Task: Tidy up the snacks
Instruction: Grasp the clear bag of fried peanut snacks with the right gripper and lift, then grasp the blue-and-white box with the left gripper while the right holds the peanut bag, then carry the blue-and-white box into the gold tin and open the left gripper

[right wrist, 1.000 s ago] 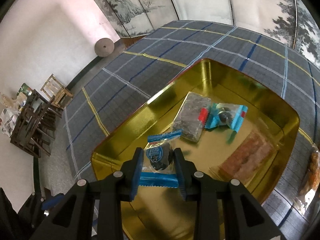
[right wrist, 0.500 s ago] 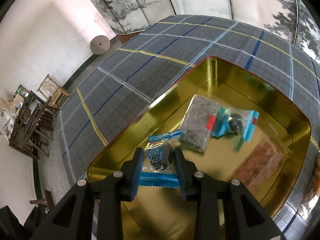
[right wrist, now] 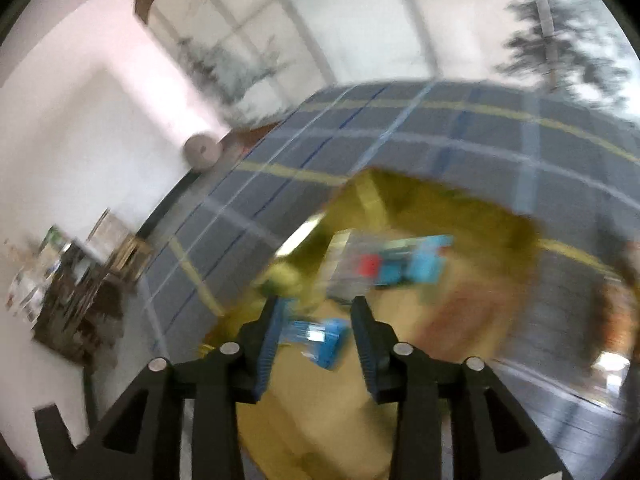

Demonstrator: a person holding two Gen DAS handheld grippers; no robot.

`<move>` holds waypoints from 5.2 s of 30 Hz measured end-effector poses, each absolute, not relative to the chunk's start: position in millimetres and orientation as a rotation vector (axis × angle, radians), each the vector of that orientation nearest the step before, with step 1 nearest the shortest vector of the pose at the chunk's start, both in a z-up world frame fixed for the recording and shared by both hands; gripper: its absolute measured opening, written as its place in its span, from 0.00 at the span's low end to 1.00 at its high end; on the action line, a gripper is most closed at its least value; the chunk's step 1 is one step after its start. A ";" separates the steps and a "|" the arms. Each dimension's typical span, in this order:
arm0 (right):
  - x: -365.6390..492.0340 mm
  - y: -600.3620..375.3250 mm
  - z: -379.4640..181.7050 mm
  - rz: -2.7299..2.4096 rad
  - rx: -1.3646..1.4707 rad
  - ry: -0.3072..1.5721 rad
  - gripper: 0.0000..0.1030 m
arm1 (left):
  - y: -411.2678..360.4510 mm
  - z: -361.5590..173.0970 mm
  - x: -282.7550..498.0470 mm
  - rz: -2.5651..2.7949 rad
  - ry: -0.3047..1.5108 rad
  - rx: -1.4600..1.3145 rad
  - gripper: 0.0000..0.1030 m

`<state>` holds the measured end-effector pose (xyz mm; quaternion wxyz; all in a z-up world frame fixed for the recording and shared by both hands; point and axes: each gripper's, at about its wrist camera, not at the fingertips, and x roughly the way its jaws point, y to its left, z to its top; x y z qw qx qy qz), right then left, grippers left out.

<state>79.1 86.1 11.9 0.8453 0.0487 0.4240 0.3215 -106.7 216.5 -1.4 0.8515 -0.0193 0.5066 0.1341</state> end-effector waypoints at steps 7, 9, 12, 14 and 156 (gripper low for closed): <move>109.1 -24.0 -9.4 0.394 0.140 0.949 0.45 | 196.7 -2.3 -102.6 0.235 1.078 -0.006 0.86; 118.6 -34.7 -16.8 0.362 0.137 0.964 0.45 | 191.4 -3.4 -100.4 0.228 1.083 0.014 0.87; 130.3 -37.7 -25.1 0.377 0.163 0.974 0.48 | 188.0 -6.0 -96.2 0.229 1.094 0.028 0.87; 134.9 -34.0 -23.1 0.362 0.132 0.958 0.52 | 187.1 -7.5 -93.7 0.228 1.103 0.026 0.87; -8.5 -307.2 -59.2 0.142 0.308 0.766 0.38 | 10.4 39.5 -2.5 -0.136 1.138 -0.132 0.45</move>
